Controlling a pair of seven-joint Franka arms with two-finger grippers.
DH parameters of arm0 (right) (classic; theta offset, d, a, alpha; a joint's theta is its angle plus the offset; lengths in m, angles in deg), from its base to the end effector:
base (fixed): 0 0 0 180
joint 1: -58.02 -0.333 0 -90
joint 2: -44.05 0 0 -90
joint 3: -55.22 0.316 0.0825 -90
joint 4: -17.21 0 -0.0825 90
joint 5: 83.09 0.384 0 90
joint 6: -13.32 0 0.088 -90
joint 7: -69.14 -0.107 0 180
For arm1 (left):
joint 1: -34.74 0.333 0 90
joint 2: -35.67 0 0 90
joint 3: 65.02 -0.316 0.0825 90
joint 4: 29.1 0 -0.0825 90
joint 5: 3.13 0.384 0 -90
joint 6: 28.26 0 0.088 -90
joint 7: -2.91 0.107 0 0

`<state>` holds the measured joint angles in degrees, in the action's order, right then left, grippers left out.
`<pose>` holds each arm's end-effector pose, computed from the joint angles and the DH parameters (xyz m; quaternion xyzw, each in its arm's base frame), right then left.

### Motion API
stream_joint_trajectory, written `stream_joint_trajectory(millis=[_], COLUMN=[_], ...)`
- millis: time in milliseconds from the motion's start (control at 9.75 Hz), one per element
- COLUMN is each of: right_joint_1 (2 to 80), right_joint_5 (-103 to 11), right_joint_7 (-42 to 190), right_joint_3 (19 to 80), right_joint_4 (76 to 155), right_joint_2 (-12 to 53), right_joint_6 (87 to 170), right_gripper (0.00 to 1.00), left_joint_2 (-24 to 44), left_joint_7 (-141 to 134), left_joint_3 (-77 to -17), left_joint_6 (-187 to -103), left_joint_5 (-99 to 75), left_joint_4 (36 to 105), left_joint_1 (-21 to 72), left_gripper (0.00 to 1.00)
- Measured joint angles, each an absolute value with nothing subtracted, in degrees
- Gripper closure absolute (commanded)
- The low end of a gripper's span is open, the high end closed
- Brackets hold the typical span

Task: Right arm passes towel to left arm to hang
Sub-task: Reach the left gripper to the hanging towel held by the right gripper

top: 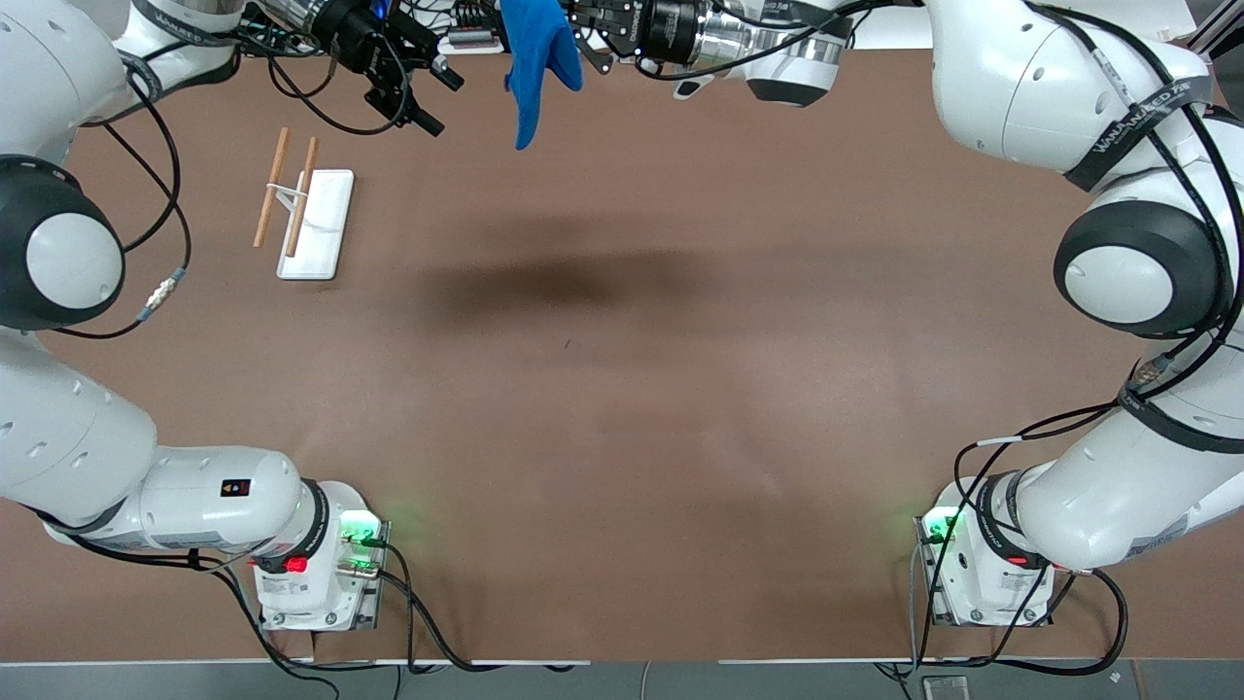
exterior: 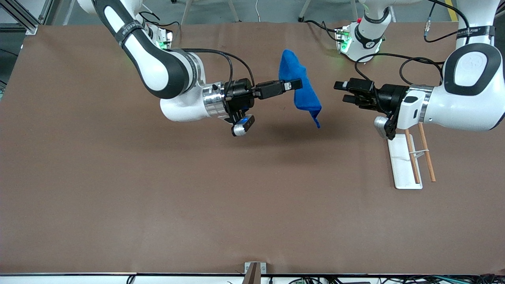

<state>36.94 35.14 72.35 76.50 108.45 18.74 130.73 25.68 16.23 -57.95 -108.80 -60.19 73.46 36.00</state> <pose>0.5248 0.4821 0.4765 -0.5602 0.1835 0.2759 0.7592 0.5486 -0.1530 0.4749 0.8365 -0.0879 -0.2096 0.4986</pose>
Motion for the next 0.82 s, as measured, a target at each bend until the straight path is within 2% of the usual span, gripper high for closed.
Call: stream_joint_trajectory(millis=[308, 821], right_joint_1=[36.30, 36.30], right_joint_5=[36.00, 36.01], right_joint_7=[73.57, 73.82], right_joint_3=[76.52, 76.48], right_joint_4=[108.44, 108.48], right_joint_2=[18.74, 18.55], right_joint_6=[130.78, 130.98], right_gripper=[0.99, 0.99], left_joint_2=[23.50, 21.85], left_joint_7=[18.64, 27.42], left_joint_3=[-57.95, -57.86], left_joint_6=[-108.92, -111.61], left_joint_5=[-65.53, -75.99], left_joint_4=[74.29, 79.73], left_joint_1=[36.02, 34.20], left_gripper=[0.08, 0.10])
